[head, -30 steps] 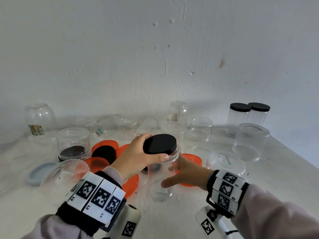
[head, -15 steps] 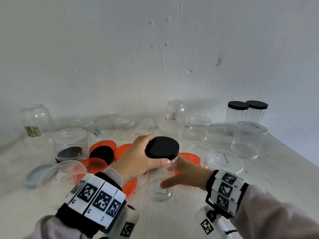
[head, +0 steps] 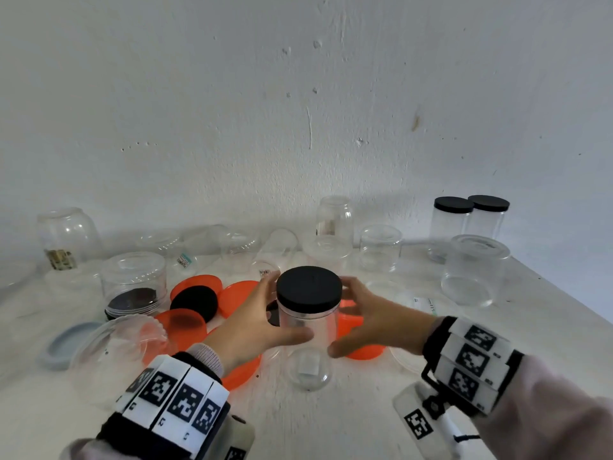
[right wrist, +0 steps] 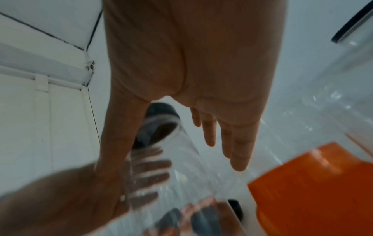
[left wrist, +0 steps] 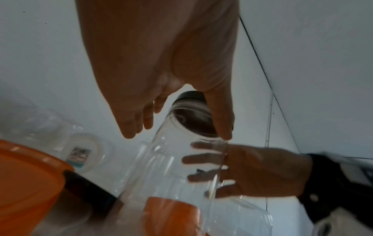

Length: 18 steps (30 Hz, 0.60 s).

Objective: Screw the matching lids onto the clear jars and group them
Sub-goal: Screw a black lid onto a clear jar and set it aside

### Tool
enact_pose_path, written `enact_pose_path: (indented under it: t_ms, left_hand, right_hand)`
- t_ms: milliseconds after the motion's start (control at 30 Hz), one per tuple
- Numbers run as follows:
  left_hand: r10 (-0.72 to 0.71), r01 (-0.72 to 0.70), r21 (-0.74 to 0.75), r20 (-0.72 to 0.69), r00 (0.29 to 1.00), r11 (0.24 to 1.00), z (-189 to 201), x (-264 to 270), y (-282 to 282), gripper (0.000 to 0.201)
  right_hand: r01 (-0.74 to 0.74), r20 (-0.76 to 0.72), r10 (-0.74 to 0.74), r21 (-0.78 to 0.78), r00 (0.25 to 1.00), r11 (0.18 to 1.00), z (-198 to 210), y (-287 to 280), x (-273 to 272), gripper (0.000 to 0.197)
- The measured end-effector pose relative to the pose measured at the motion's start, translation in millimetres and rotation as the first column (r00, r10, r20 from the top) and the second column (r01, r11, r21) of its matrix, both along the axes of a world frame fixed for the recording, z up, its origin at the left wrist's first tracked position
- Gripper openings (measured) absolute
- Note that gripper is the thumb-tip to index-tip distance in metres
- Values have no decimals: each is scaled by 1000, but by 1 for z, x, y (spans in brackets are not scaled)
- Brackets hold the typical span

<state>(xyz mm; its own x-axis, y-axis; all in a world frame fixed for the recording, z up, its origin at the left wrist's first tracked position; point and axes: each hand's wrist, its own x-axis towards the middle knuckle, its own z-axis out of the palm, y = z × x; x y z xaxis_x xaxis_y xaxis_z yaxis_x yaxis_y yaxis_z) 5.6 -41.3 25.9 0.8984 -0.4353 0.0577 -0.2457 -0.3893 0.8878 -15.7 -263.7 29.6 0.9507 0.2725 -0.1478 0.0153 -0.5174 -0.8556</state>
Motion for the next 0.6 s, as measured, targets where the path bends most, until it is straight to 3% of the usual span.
enact_pose_path:
  t_ms: [67,233,367,600]
  left_hand:
    - [-35,35,15,-11,999,999,-8,2,2,86]
    - [-40,41,43,-33,999,998,-21,4,-4,111]
    - [-41,42,16,-40,998,999,-25,4,-8,104]
    - [-51,47,-51,-62,997,998,-26,1,-10,91]
  right_hand:
    - [-22,43,21,6,999,1000,20,-4,-3,112]
    - [-112,142,147,-231,979,967,61,9,2,95]
    - [-153,130,246,-492,961,857,80,26,15,76]
    - [-188,34,307,-724,951,664,100,46,24,81]
